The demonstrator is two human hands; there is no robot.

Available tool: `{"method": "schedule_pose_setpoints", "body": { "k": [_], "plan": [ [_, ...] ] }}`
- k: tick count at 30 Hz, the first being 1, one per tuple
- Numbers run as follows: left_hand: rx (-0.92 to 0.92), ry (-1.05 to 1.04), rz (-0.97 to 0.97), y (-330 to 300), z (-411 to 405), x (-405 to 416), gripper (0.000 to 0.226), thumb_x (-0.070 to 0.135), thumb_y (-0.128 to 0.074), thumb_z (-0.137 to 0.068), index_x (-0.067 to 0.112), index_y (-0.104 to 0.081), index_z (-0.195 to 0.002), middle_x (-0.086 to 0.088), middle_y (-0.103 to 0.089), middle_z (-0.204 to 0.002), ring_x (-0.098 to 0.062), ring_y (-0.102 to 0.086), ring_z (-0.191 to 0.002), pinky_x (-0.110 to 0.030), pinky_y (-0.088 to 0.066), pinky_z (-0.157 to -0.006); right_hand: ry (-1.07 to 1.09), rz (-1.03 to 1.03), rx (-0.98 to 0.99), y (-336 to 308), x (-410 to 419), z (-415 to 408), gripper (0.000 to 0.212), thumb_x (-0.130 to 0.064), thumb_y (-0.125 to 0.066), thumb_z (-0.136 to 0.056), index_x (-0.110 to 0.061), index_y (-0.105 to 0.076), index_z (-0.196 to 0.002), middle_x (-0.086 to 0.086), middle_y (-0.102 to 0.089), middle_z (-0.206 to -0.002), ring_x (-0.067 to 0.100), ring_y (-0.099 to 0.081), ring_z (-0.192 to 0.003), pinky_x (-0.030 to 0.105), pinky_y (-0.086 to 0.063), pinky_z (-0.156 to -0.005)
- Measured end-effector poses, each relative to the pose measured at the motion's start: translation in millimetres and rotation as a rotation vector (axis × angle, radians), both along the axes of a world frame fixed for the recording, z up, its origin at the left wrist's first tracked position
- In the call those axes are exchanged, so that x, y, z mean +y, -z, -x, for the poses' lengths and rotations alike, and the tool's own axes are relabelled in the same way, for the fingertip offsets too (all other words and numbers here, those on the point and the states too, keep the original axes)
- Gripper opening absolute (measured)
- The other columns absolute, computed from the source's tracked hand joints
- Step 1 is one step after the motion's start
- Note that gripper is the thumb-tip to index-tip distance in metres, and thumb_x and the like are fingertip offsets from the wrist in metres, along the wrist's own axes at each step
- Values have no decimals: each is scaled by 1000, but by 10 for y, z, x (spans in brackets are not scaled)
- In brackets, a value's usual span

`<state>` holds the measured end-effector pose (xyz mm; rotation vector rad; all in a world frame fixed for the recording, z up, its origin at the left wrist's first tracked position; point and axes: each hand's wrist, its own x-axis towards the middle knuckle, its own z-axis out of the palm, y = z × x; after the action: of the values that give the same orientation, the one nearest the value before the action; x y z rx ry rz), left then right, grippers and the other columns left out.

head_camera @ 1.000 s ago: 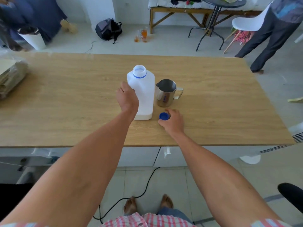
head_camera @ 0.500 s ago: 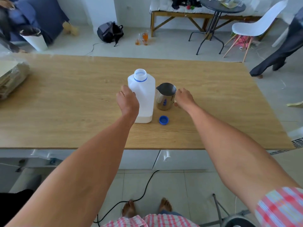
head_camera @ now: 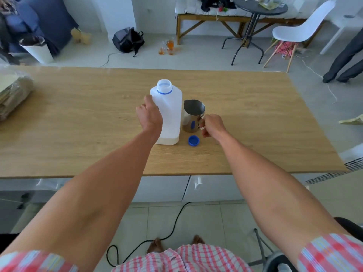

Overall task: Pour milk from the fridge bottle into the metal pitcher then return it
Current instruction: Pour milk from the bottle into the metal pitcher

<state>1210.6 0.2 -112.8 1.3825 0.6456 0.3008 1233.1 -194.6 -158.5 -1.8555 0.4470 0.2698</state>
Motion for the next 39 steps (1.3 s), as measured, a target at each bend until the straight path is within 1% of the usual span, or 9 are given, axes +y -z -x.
{"method": "schedule_pose_setpoints", "body": {
  "k": [3, 7, 10, 14, 17, 23, 30, 35, 39],
  "plan": [
    [8, 39, -81, -100, -27, 49, 38, 39, -46, -87, 20, -22, -65, 0, -26, -63, -20, -24, -63, -34, -24, -56, -47, -2, 10, 2, 45, 56, 28, -6, -38, -97, -4, -62, -83, 11, -58, -72, 18, -47, -39, 27, -47, -44],
    [-27, 167, -330, -225, -80, 127, 42, 41, -46, -86, 17, -17, -66, -9, -25, -64, -20, -20, -58, -39, -22, -56, -32, -69, 6, 19, 75, 117, 25, -8, -44, -98, -7, -64, -85, 7, -54, -68, 18, -47, -51, 23, -45, -40],
    [-2, 263, -569, -320, -119, 167, 46, 40, -45, -91, 19, -18, -59, 2, -21, -56, -17, -17, -52, -35, -19, -53, -15, -85, -8, 50, 91, 131, 23, -9, -47, -99, -7, -67, -88, 7, -57, -74, 18, -51, -60, 24, -49, -41],
    [96, 379, -848, -413, -171, 135, 42, 39, -37, -95, 14, -25, -62, 0, -29, -61, -20, -26, -55, -32, -22, -50, 19, -56, -9, 70, 130, 126, 24, -11, -49, -100, -9, -69, -87, 8, -63, -85, 20, -55, -68, 26, -51, -43],
    [184, 483, -990, -414, -241, 98, 44, 41, -33, -96, 10, -36, -65, -3, -41, -64, -23, -36, -55, -33, -27, -51, 47, -45, -12, 73, 150, 123, 23, -10, -48, -99, -8, -69, -90, 11, -62, -86, 23, -51, -70, 25, -41, -41],
    [314, 612, -1152, -377, -343, 28, 45, 41, -34, -97, 7, -50, -73, -6, -49, -70, -22, -44, -57, -31, -31, -52, 75, -81, 28, 22, 125, 147, 20, -5, -51, -97, -8, -66, -84, 7, -53, -73, 17, -34, -49, 15, -25, -31],
    [322, 666, -1283, -261, -364, -51, 45, 40, -34, -98, 10, -50, -69, -7, -51, -73, -22, -46, -58, -31, -32, -52, 66, -64, 25, 7, 102, 171, 21, -7, -49, -99, -5, -70, -93, 9, -58, -77, 15, -35, -48, 16, -25, -32],
    [317, 671, -1391, -227, -368, -148, 43, 39, -33, -100, 11, -54, -76, -6, -53, -71, -21, -46, -57, -30, -30, -51, 66, -53, 12, 19, 94, 176, 23, -9, -49, -101, -5, -70, -93, 9, -59, -79, 14, -36, -48, 17, -26, -31],
    [306, 681, -1446, -205, -396, -200, 45, 40, -32, -101, 10, -58, -80, -6, -54, -71, -21, -49, -58, -29, -32, -51, 73, -55, 11, 30, 83, 185, 26, -8, -48, -101, 3, -71, -103, 10, -60, -81, 14, -37, -49, 15, -26, -31]
  ]
}}
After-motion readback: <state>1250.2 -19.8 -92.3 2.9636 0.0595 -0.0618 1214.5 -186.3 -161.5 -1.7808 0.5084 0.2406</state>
